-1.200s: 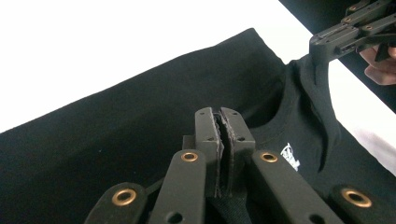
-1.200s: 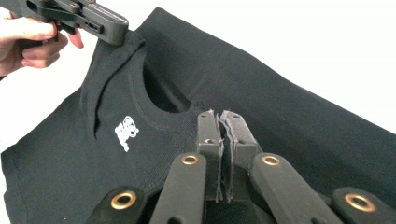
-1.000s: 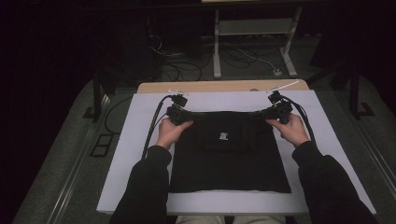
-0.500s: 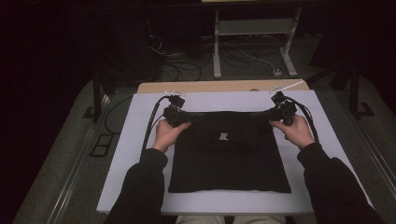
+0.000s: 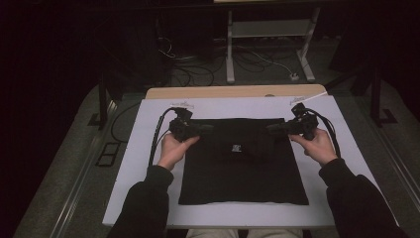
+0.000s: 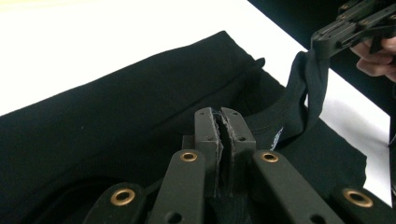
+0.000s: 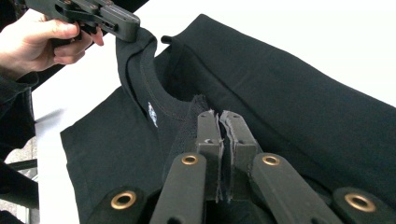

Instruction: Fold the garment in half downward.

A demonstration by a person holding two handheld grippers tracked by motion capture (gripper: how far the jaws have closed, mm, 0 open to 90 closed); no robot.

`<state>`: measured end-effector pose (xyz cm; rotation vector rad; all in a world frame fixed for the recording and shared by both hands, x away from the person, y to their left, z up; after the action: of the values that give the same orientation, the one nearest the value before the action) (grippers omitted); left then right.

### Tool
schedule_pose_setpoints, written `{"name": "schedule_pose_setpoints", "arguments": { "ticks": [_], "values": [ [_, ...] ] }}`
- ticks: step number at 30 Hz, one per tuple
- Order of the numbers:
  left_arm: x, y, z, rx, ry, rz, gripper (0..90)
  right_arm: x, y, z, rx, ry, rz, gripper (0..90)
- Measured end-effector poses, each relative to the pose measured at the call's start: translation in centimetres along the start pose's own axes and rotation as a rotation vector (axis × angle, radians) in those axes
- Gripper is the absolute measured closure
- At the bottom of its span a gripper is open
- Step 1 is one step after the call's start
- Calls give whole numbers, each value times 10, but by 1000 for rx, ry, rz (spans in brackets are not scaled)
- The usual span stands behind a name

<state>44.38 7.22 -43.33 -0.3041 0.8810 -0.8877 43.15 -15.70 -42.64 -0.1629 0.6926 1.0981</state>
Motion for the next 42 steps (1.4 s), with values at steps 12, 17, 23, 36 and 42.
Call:
{"name": "schedule_pose_setpoints", "arguments": {
  "ticks": [12,17,23,36,42],
  "values": [
    [-3,-9,-14,38,-3,-8,851,0,10,-17,17,-15,24,852],
    [-4,-12,-24,42,8,-15,851,0,16,-25,15,-3,32,851],
    [-6,-15,-33,52,14,-19,851,2,21,-32,20,1,49,851],
    [-11,-17,-51,36,5,-38,848,1,37,-46,30,-2,60,851],
    [-14,-19,-60,36,13,-41,848,-2,44,-50,41,-12,67,850]
  ]
}}
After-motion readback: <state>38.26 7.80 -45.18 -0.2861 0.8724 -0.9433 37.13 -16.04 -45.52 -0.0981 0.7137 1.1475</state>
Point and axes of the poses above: each handheld gripper's, and its own axes: x roughly forward along the jaws, z roughly out of its top, y roughly to its left, the point moved 10 cm from there along x, roughly forward along the jaws, and after that the axes turned 15 degrees about -x, right-handed, at the moved point
